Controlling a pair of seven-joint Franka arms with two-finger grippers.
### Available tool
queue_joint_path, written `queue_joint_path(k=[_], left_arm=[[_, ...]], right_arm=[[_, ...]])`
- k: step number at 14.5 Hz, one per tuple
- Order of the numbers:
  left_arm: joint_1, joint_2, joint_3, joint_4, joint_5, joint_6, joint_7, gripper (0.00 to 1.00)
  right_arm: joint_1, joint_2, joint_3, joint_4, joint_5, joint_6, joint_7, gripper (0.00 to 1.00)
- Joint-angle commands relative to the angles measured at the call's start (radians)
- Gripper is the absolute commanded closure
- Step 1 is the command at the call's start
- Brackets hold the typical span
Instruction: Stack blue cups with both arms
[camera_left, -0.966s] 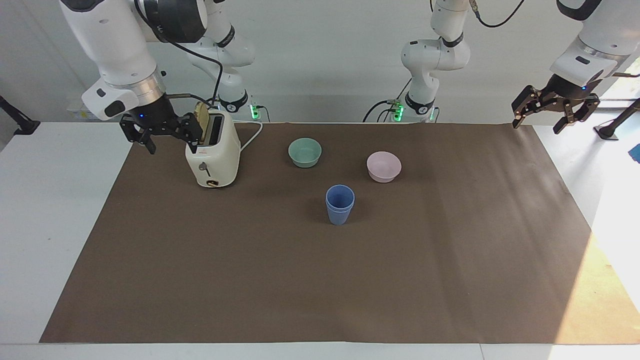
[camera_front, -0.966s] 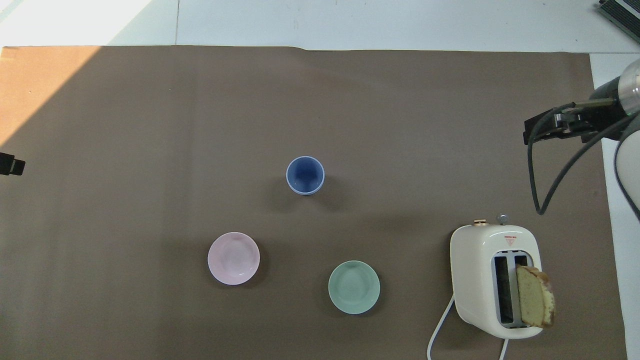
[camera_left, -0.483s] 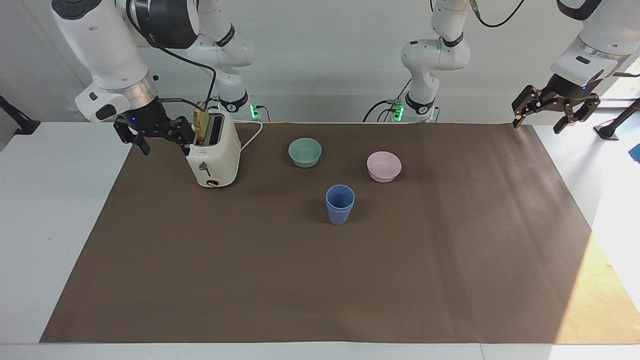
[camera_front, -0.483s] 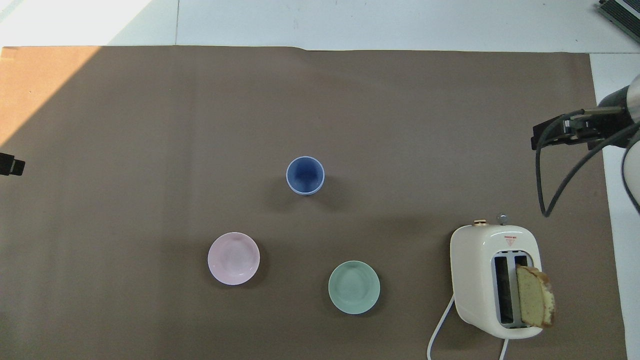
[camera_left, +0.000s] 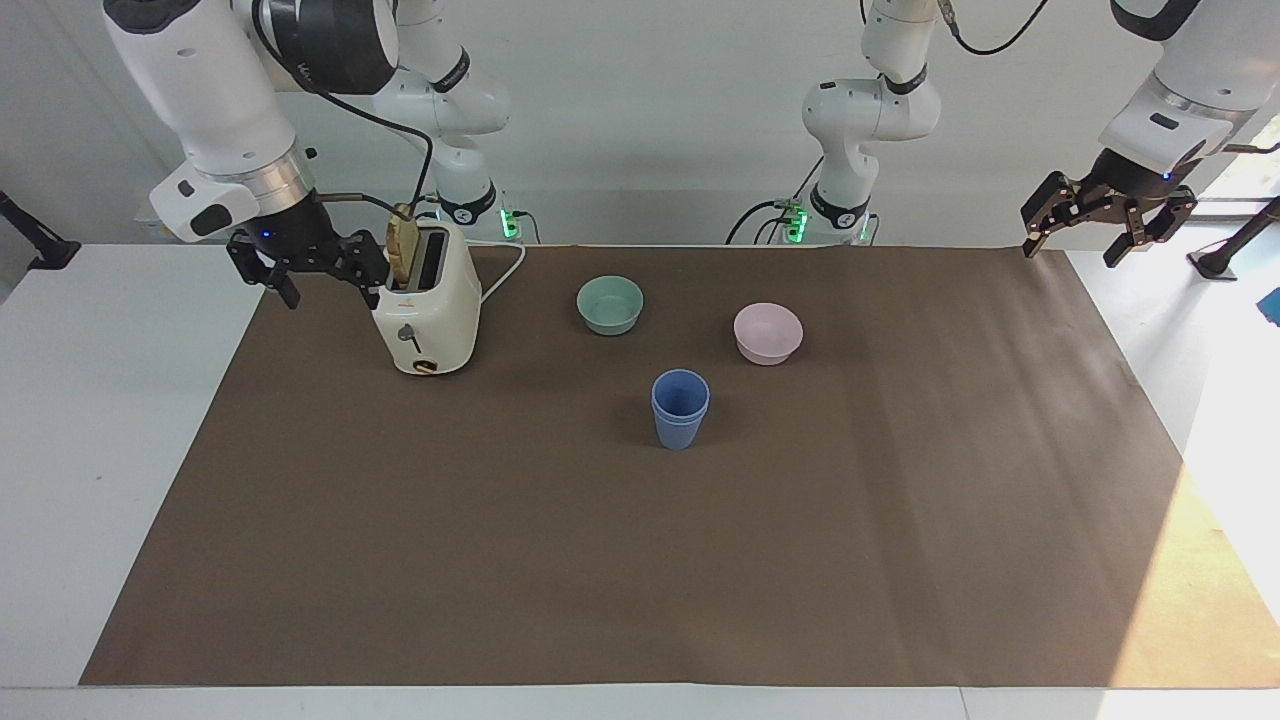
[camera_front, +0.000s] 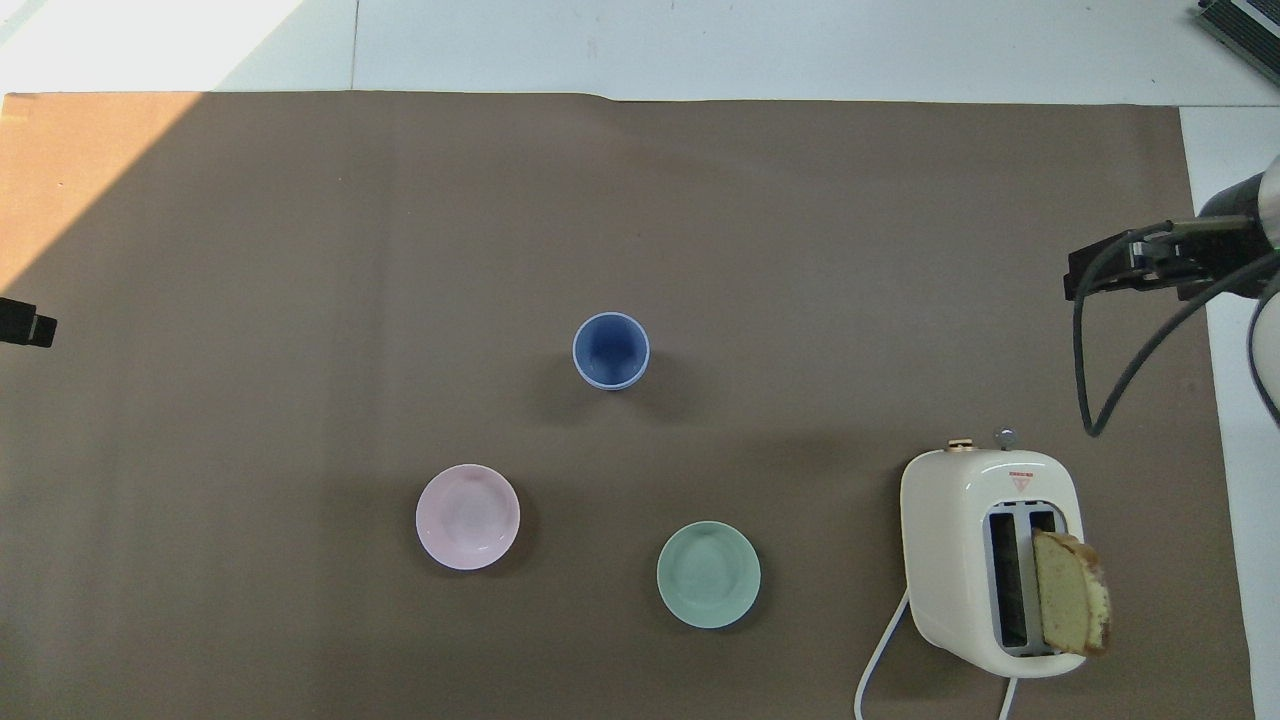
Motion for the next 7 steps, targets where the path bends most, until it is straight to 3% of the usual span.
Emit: queue_joint_path(k=[1, 7], left_arm=[[-0.006, -0.015, -0.005, -0.039, 0.006, 0.008, -0.048, 0.0], [-0.005, -0.017, -0.003, -0.047, 0.006, 0.016, -0.051, 0.0]], right_arm=[[-0.01, -0.026, 0.006, -0.038, 0.021, 0.021, 0.013, 0.0], [-0.008, -0.026, 0.006, -0.038, 0.021, 0.023, 0.013, 0.0]])
